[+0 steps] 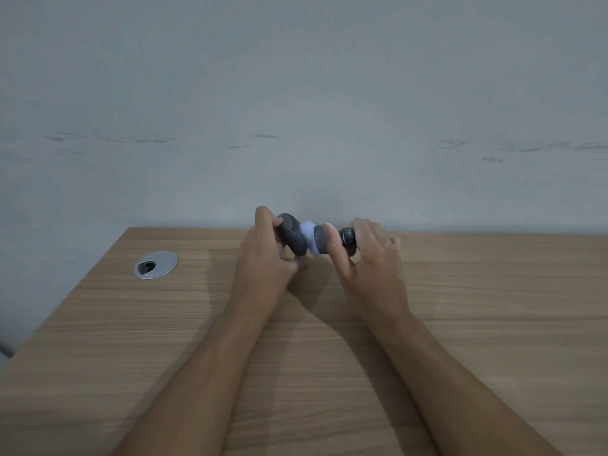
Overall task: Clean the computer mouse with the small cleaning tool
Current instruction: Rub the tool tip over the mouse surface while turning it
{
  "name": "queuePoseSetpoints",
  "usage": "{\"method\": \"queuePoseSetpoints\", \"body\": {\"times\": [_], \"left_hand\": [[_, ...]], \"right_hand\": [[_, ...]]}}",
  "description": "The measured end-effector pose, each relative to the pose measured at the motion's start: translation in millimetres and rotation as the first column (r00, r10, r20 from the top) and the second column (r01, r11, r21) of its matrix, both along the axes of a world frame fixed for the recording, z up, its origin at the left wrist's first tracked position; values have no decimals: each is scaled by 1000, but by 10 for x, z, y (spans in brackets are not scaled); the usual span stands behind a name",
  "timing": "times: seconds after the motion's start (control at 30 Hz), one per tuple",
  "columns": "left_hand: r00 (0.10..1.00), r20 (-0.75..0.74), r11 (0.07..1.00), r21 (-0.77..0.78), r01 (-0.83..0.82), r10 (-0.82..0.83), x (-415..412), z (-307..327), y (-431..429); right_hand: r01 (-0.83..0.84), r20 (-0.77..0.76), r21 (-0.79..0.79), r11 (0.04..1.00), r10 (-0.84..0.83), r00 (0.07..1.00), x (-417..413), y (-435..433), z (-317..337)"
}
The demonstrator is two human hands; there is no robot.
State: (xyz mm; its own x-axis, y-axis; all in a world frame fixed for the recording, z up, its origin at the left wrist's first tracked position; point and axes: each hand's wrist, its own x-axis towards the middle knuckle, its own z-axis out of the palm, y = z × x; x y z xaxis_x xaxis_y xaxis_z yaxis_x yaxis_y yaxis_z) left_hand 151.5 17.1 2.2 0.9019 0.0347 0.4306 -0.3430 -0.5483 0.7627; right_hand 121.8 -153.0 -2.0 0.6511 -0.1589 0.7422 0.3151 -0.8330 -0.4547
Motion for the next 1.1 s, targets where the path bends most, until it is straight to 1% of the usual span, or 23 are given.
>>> {"method": "queuePoseSetpoints", "body": {"times": [0.07, 0.17, 0.2, 0.27, 0.33, 0.43, 0.6, 0.73, 0.93, 1.0, 1.1], "left_hand": [[999, -8, 999, -4, 38, -39, -12, -11, -2], [996, 48, 996, 44, 73, -75, -27, -14, 19], [996, 54, 996, 70, 64, -68, -24, -11, 21], [996, 51, 993, 105, 63, -68, -14, -3, 15], [997, 19, 988, 137, 78, -81, 17, -4, -7], [993, -21, 976, 184, 115, -113, 24, -13, -45], [983, 31, 957, 236, 169, -181, 39, -34, -56], [968, 80, 936, 285, 205, -237, -25, -15, -42], [956, 124, 948, 210, 238, -267, -104, 28, -45], [957, 101, 956, 136, 259, -274, -132, 35, -49], [960, 48, 960, -32, 277, -275, -154, 45, -23]], "right_hand": [[-55, 36, -21, 998, 55, 998, -25, 26, 33], [-141, 67, -100, 985, 148, 987, -60, 72, 54], [-140, 74, -117, 983, 149, 986, -63, 82, 57], [-83, 102, -120, 989, 95, 990, -60, 79, 63], [-15, 111, -81, 997, 24, 994, -54, 47, 70], [31, 74, -1, 1000, -31, 997, -57, -4, 78], [48, 40, 100, 994, -53, 998, -48, -2, 71], [15, 22, 187, 982, -20, 1000, -22, -56, 72], [6, -40, 332, 943, 8, 999, 43, -203, 14], [14, -63, 358, 934, 9, 998, 55, -237, 4], [34, -104, 378, 925, 6, 995, 76, -266, -25]]}}
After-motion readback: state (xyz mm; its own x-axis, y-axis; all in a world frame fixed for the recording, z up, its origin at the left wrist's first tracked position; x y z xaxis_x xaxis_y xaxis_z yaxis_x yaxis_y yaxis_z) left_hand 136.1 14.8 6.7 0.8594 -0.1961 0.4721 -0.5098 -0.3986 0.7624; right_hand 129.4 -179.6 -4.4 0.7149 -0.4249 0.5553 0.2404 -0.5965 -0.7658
